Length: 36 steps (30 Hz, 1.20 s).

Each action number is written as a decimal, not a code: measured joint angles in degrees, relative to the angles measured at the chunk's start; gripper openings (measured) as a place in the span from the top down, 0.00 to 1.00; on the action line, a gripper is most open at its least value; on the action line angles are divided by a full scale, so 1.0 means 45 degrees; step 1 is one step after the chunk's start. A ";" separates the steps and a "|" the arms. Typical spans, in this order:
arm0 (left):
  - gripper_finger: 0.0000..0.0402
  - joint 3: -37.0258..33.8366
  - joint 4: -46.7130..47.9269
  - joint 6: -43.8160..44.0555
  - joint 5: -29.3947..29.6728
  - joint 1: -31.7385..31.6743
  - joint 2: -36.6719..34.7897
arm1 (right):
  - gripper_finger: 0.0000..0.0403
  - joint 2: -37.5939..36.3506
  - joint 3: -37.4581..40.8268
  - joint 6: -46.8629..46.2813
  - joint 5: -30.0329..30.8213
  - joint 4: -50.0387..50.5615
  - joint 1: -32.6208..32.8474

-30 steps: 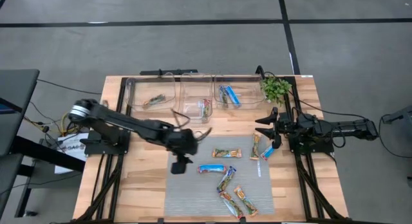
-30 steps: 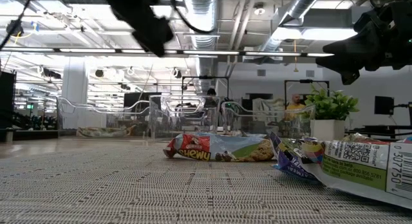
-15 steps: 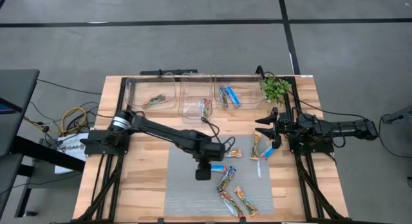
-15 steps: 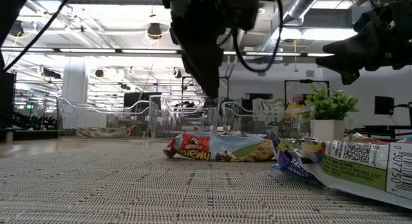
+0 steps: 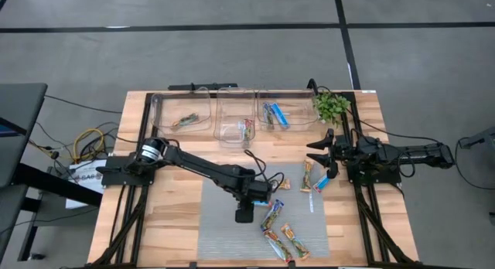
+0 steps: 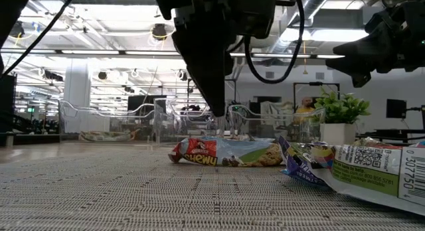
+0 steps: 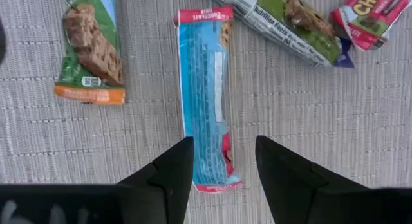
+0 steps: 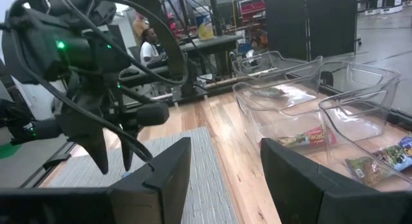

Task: Pick and place Granola Bars by type
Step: Put the red granola bar into the middle transparent bin

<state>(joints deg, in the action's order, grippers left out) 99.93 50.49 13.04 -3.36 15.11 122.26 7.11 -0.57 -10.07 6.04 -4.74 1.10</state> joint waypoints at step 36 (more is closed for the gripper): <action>0.92 -0.0025 -0.0354 -0.0034 0.0696 0.0315 0.0695 | 0.55 0.0084 -0.0001 0.0001 -0.0004 0.0006 0.0001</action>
<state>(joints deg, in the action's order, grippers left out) 99.81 48.90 12.88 -0.23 16.53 125.39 7.49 -0.58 -10.07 6.02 -4.71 1.10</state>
